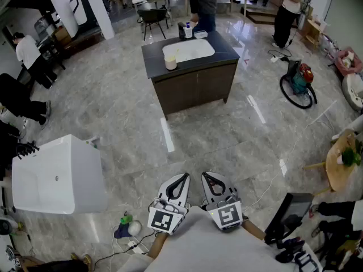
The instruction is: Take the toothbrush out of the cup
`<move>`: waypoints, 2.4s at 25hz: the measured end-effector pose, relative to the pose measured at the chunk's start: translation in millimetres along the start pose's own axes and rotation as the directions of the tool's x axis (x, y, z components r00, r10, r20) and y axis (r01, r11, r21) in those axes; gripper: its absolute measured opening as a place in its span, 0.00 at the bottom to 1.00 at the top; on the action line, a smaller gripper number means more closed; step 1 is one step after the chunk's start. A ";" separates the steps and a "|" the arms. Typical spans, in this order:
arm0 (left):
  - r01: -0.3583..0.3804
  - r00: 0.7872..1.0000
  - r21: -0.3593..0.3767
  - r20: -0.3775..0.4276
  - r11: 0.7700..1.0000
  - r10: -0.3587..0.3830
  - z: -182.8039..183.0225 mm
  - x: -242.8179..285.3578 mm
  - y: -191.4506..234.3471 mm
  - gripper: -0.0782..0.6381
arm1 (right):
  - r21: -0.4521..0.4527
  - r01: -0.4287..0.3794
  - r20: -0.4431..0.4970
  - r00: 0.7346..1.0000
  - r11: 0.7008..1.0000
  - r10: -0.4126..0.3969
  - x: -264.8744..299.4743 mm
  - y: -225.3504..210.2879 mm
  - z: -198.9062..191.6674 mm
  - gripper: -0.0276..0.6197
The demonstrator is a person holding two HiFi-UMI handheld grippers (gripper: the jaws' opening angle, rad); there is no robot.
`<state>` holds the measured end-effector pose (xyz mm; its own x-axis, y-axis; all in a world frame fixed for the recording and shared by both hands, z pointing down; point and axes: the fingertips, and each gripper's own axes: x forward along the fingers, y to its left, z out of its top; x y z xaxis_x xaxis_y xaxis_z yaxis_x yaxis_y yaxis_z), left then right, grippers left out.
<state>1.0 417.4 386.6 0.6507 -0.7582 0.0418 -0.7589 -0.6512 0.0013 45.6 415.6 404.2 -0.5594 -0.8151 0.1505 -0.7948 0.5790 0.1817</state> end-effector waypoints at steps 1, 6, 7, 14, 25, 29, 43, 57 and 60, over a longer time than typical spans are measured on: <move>0.000 1.000 0.002 0.002 1.000 0.000 0.6 -2.0 1.0 0.11 | 0.043 0.012 0.004 1.000 0.999 -0.012 0.3 1.5 0.6 0.05; -0.009 1.000 0.010 -0.001 1.000 0.009 5.3 -7.0 5.4 0.11 | 0.101 0.027 0.010 1.000 0.995 -0.028 2.1 6.5 2.3 0.05; -0.012 1.000 0.001 0.008 1.000 0.012 7.3 -7.4 5.7 0.11 | 0.080 0.023 0.007 1.000 0.997 -0.023 2.3 6.9 3.9 0.05; -0.009 1.000 -0.002 0.010 1.000 0.009 7.0 -6.6 8.3 0.11 | 0.106 0.028 0.014 0.999 0.994 -0.030 5.3 7.3 4.9 0.05; 0.014 1.000 0.002 0.007 1.000 -0.014 2.3 -10.6 20.4 0.11 | 0.021 0.046 0.010 0.999 0.999 -0.047 14.1 8.9 6.8 0.05; 0.016 0.999 -0.025 0.031 1.000 -0.015 6.1 -13.2 31.0 0.12 | -0.026 0.045 0.005 0.999 0.999 -0.045 23.3 11.6 15.6 0.05; 0.039 0.996 -0.067 0.078 0.997 -0.034 19.6 -11.7 61.1 0.11 | -0.028 0.044 0.056 0.998 0.999 -0.042 55.7 25.5 37.6 0.05; 0.016 0.999 -0.029 0.035 0.999 -0.015 -9.6 62.4 121.5 0.11 | -0.029 -0.014 0.100 0.995 0.999 0.017 134.2 -42.0 16.3 0.05; -0.003 0.999 -0.044 0.037 0.999 0.005 -4.5 97.2 146.1 0.11 | -0.060 -0.042 0.036 0.998 0.997 0.044 163.6 -66.5 7.8 0.05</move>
<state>-46.8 248.7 395.3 0.6475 -0.7620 0.0047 -0.7614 -0.6467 0.0451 5.2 243.5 409.1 -0.6022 -0.7887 0.1237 -0.7550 0.6130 0.2330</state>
